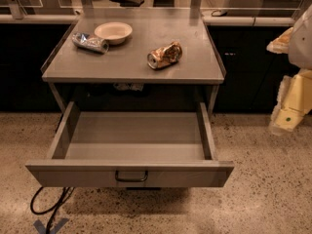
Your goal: Place orange can into top drawer
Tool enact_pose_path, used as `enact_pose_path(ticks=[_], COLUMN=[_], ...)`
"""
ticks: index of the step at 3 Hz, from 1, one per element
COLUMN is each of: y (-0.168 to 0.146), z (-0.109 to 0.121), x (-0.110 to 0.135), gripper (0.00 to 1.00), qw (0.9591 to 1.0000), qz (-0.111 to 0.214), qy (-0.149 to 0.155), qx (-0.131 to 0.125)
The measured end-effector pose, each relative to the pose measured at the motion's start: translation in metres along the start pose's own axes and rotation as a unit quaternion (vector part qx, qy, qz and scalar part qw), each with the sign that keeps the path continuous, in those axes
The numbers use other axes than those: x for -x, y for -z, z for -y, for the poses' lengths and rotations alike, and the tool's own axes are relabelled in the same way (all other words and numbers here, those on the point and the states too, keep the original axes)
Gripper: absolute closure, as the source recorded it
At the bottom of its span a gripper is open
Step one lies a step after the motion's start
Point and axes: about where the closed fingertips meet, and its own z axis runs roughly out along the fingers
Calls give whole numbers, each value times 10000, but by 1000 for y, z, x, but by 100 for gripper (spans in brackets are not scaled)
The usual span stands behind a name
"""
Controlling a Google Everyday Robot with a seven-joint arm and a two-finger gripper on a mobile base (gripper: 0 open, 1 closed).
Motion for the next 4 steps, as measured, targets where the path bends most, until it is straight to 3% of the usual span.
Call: enact_pose_path(ticks=[1,2,3,4], y=[0,-15,-62,-140], z=[0,12,51,103], x=[0,-5,-3,15], gripper=[0,0,0,0], qw=[10000,9987,9959,9956], qz=[2,442,625,265], qy=[0,26,47,122], qx=[1,243,657,892])
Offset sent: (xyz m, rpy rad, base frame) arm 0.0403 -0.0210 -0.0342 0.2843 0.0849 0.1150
